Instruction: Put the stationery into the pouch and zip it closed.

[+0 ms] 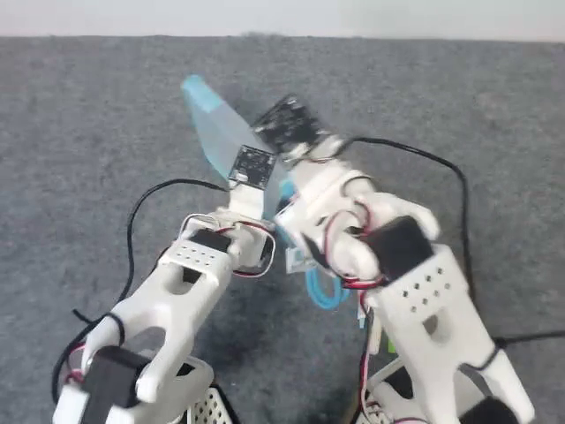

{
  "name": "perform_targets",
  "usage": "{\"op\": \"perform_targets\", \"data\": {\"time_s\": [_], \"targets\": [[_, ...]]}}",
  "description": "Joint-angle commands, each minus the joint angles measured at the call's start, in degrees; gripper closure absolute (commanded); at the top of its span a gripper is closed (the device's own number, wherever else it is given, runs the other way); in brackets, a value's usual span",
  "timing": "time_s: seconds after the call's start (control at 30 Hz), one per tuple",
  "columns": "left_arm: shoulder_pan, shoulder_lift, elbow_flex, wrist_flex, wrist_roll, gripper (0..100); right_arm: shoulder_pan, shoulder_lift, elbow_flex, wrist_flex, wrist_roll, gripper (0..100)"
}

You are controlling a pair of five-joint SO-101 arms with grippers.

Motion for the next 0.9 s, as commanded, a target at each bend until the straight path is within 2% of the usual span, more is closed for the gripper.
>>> {"op": "perform_targets", "data": {"time_s": [0.0, 0.1, 0.23, 0.5, 0.73, 0.87], "targets": [[1.76, 0.97, -3.21, -1.76, 0.62, 91, -5.76, -0.4, -4.13, 1.8, 1.14, 99.2], [1.76, 0.88, -3.21, -1.58, 0.62, 91, -7.34, -0.4, -0.62, 1.54, 3.43, 99.2], [1.23, 0.79, -3.12, -1.49, 0.88, 91, -5.41, -1.27, 8.18, -2.68, 3.69, 99.2], [-9.14, -8.7, 0.13, -1.32, 3.34, 91, 2.15, -7.87, 25.76, -13.23, 3.69, 99.2], [-10.55, -24.79, 9.98, -1.23, 0.88, 91, 2.42, -8.04, 31.65, -17.1, 3.69, 99.2], [-10.02, -30.68, 12.62, -1.67, 1.85, 91, 2.42, -8.84, 27.34, -15.52, 3.69, 99.2]]}}
